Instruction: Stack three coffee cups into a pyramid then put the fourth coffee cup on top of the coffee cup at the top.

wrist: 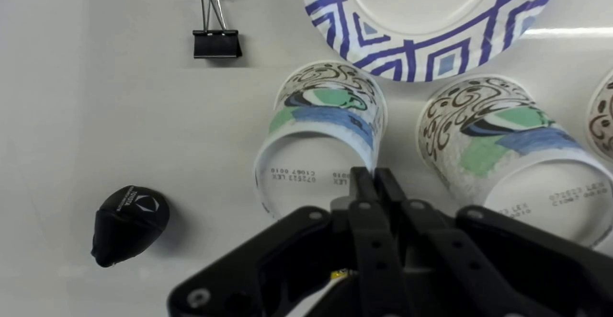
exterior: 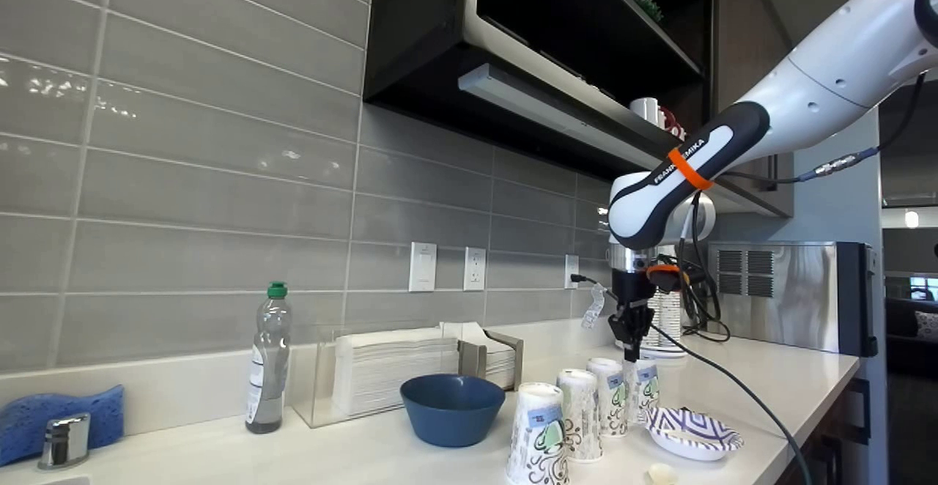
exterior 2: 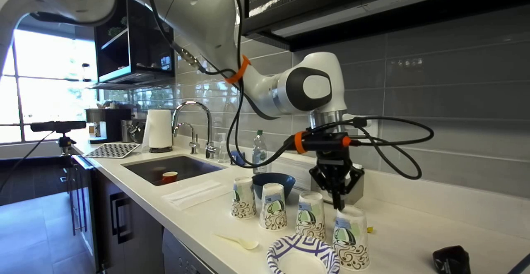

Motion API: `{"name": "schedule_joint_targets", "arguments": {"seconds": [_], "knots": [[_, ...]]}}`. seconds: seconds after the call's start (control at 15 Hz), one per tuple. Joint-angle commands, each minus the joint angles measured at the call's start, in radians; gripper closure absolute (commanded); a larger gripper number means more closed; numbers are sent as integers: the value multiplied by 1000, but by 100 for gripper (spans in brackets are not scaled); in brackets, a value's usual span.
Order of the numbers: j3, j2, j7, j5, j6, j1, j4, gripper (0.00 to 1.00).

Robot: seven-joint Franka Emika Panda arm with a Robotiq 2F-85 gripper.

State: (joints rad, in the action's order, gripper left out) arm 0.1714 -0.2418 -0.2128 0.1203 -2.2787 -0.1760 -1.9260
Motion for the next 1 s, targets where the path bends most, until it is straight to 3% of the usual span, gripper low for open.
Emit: {"name": "schedule_joint_targets", "arguments": {"seconds": [0.0, 0.93], "knots": [[-11, -22, -28, -23, 5, -18, 29, 100], [-38, -3, -66, -85, 32, -19, 27, 99]]}}
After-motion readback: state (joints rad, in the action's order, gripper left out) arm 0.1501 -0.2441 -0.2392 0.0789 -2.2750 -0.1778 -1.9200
